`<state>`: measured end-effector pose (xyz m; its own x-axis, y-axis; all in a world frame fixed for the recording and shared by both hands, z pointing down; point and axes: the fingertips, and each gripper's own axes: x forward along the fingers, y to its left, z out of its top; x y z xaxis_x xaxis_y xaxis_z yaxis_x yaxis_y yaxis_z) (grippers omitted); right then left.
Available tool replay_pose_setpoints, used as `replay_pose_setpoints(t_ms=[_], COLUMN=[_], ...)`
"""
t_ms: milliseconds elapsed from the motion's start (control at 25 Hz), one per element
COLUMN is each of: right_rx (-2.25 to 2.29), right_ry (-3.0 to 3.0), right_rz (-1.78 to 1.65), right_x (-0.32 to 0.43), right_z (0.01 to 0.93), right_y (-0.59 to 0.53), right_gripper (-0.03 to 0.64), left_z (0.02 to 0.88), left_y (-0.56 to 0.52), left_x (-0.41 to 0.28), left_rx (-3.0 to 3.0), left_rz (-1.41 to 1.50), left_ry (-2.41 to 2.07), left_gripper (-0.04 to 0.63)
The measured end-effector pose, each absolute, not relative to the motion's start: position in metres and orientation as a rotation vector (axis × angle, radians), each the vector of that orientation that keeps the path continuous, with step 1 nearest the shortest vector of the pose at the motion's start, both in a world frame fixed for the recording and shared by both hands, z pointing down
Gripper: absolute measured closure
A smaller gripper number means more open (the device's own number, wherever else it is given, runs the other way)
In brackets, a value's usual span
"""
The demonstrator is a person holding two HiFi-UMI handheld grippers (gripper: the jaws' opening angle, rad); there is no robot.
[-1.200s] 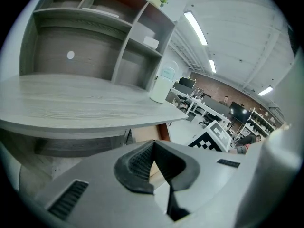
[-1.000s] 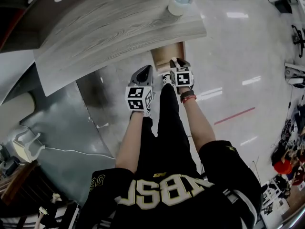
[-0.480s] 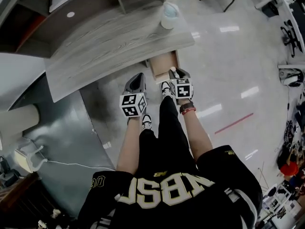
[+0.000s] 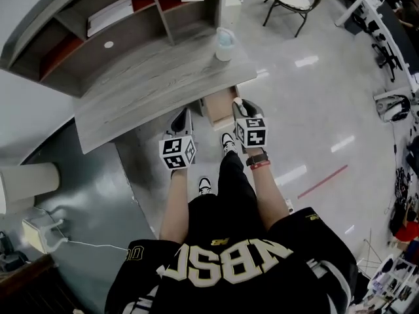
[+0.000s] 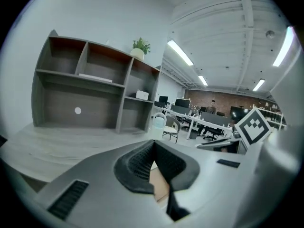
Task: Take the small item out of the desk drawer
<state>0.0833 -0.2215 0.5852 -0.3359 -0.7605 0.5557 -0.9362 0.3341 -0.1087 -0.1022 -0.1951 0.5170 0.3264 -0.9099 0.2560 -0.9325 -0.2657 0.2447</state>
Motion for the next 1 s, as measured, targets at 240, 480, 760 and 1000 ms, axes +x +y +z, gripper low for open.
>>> replay_pose_setpoints(t_ms=[240, 480, 760, 1000], right_rx=[1.549, 1.583, 1.628, 1.667], right_ry=[-2.287, -2.382, -2.470, -2.507], right_rz=[0.426, 0.284, 0.136, 0.024], right_x=[0.073, 0.056, 0.038, 0.031], right_z=[0.519, 0.454, 0.392, 0.355], right_y=[-0.233, -0.236, -0.235, -0.235], right_gripper=[0.492, 0.492, 0.492, 0.492], left_z=[0.462, 0.407, 0.354, 0.328], left_y=[-0.205, -0.207, -0.200, -0.199], left_x=[-0.109, -0.114, -0.124, -0.133], left_rx=[2.370, 2.457, 2.566, 2.584], left_rz=[0.045, -0.039, -0.103, -0.171], left_ry=[-1.690, -1.738, -1.835, -1.873], left_gripper=[0.581, 0.581, 0.581, 0.581])
